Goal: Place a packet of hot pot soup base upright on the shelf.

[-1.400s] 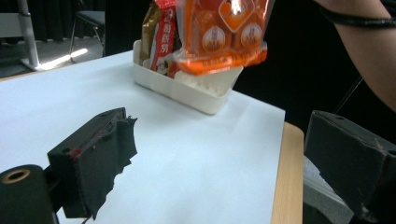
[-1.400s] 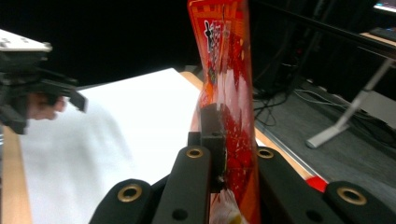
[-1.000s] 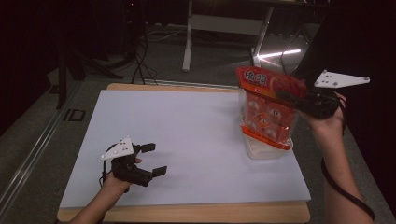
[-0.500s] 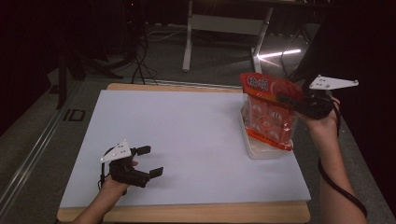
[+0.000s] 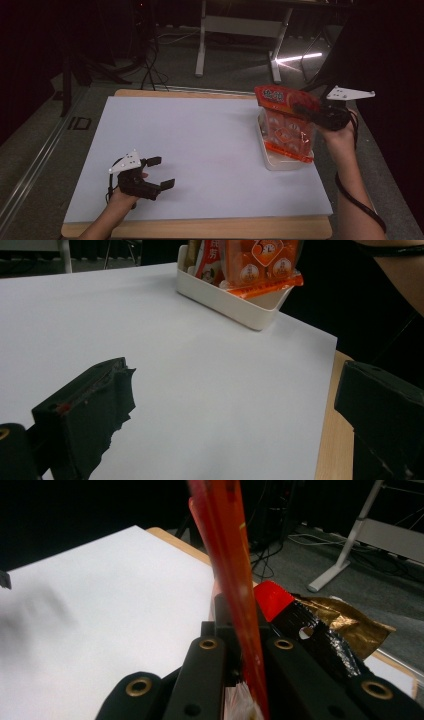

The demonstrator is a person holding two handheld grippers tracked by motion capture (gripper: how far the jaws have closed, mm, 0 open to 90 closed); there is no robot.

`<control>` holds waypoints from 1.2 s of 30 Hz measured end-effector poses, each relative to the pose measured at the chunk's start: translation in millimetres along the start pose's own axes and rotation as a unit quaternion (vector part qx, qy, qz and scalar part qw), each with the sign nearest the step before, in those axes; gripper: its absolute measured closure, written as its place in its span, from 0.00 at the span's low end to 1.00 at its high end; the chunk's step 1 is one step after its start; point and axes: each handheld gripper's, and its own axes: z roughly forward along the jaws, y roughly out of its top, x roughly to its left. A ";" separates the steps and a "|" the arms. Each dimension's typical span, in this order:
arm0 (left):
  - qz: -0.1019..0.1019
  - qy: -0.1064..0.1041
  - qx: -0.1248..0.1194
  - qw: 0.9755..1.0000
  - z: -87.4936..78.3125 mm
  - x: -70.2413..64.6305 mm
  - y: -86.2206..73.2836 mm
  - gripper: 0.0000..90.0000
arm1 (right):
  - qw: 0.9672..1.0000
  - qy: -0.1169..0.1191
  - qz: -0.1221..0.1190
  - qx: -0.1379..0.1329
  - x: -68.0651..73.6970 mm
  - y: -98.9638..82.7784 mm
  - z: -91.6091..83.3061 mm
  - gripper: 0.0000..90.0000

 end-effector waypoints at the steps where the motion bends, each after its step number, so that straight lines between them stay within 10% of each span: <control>1: -0.001 0.001 0.000 1.000 0.2 0.2 -0.3 0.02 | 1.000 0.000 0.004 -0.002 -0.6 -1.8 0.1 1.00; 23: -0.007 0.002 0.008 1.000 3.6 2.6 -4.7 0.02 | 0.998 0.002 0.066 -0.026 -16.3 -58.8 0.5 1.00; 36: -0.006 -0.001 0.012 1.000 4.6 1.7 -6.2 0.02 | 0.998 0.000 0.060 -0.019 -13.5 -77.7 -0.5 0.99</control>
